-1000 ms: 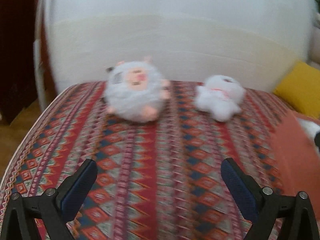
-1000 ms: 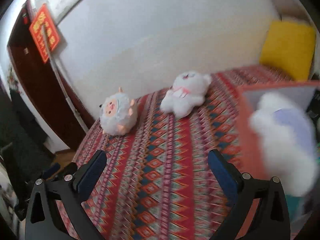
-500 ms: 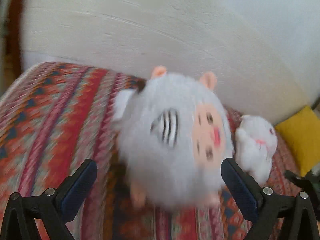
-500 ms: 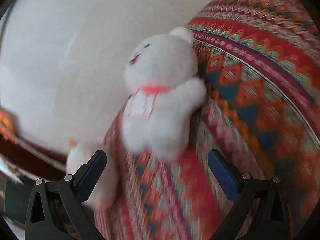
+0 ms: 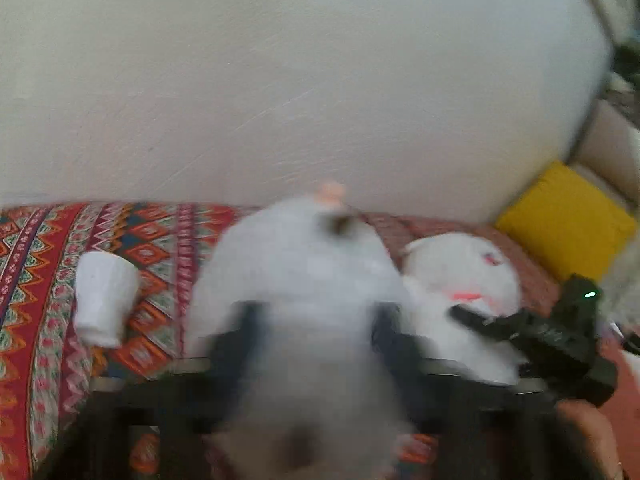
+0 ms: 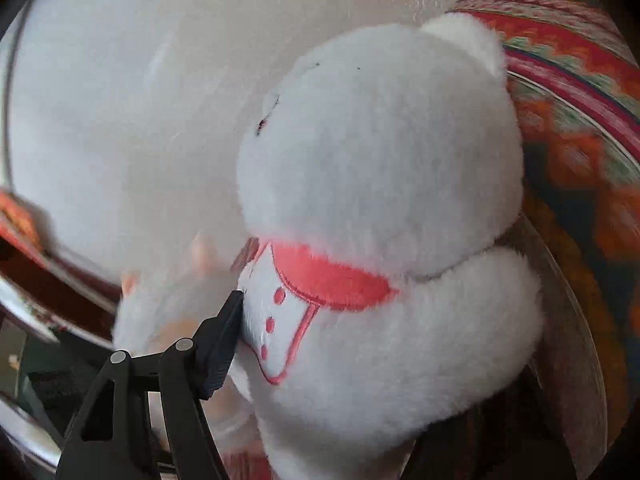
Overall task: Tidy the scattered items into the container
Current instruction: 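Grasp the fluffy sheep plush with the left tool while the right grasps the white bear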
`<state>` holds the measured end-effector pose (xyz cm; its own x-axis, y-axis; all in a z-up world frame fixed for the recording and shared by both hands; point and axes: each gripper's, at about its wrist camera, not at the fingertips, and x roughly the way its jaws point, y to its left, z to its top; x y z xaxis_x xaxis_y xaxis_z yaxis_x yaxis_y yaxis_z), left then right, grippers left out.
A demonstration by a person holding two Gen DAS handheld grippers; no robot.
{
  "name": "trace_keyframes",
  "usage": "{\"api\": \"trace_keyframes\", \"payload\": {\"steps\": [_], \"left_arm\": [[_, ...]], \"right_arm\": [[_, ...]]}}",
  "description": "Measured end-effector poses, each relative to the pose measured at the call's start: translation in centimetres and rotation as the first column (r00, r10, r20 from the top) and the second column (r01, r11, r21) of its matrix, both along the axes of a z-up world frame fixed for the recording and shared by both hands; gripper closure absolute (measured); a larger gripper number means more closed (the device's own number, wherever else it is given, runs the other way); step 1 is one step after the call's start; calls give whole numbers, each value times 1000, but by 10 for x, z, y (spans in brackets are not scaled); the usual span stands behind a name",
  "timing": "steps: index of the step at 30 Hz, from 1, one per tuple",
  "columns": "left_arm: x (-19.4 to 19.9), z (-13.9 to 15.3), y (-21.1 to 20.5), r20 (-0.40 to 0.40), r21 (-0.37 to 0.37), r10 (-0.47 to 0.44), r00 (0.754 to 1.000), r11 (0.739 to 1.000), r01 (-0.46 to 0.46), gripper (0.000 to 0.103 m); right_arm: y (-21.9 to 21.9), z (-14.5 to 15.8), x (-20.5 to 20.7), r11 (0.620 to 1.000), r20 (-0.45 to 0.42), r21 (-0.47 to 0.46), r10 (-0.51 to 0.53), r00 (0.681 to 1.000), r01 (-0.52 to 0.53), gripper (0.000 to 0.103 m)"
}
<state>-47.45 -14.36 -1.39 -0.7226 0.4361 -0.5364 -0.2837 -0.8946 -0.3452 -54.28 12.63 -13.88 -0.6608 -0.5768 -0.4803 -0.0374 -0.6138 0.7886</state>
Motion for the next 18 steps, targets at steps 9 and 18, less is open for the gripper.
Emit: {"api": "trace_keyframes", "payload": {"steps": [9, 18], "left_arm": [[98, 20, 4, 7, -87, 52, 999, 995, -51, 0], [55, 14, 74, 27, -316, -141, 990, 938, 142, 0]], "right_arm": [[5, 39, 113, 992, 2, 101, 70, 998, -69, 30], [25, 42, 70, 899, 8, 430, -95, 995, 82, 29]]}}
